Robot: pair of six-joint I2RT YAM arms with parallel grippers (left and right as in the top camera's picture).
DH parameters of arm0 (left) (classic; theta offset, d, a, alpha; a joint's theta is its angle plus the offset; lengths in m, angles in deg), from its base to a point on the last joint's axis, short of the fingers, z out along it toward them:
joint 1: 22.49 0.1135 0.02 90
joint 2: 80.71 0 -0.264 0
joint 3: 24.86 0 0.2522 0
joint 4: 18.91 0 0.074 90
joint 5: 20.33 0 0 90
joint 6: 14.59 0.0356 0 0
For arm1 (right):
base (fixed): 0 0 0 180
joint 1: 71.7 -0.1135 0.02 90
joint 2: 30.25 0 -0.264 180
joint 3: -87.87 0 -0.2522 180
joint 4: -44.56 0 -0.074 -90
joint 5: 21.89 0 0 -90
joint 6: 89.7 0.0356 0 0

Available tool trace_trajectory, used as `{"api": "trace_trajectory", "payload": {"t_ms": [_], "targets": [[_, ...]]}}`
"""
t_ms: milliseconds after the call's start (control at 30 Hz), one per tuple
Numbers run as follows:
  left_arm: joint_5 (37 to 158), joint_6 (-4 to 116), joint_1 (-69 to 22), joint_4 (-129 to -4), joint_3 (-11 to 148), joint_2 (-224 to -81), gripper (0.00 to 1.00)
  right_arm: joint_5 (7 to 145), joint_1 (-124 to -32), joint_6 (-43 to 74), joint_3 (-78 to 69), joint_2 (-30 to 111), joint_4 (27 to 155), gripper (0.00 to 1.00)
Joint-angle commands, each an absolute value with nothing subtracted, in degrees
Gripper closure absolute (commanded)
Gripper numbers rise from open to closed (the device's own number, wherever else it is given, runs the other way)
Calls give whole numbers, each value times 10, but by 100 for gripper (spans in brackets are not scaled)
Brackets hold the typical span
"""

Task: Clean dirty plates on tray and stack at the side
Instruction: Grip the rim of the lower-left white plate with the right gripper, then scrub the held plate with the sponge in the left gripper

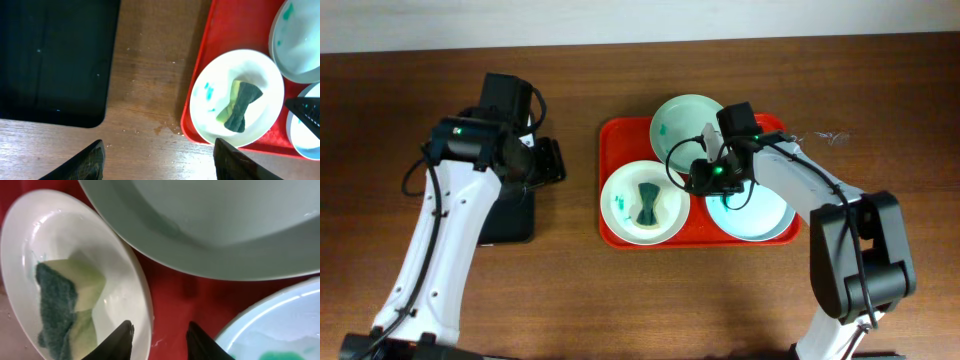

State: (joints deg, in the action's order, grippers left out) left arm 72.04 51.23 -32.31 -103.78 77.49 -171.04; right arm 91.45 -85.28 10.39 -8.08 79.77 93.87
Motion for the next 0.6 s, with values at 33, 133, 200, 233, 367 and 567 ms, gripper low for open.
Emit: {"api": "trace_trajectory", "payload": {"t_ms": [33,133,200,233,367,567], "targets": [[748,533,-322,-1034,770,-1741,33,960,-862,80,-91,807,923,64],[749,540,-322,-1034,770,-1750,34,937,-866,83,-97,808,922,64],[751,544,-324,-1036,770,-1759,34,901,-867,98,-123,813,906,65],[765,556,-329,-1034,770,-1765,37,901,-867,98,-131,817,900,69],[809,590,-385,-1019,770,-1804,57,906,-867,98,-133,823,893,79],[879,632,-464,-975,770,-1913,26,921,-867,102,-133,823,891,79]]}}
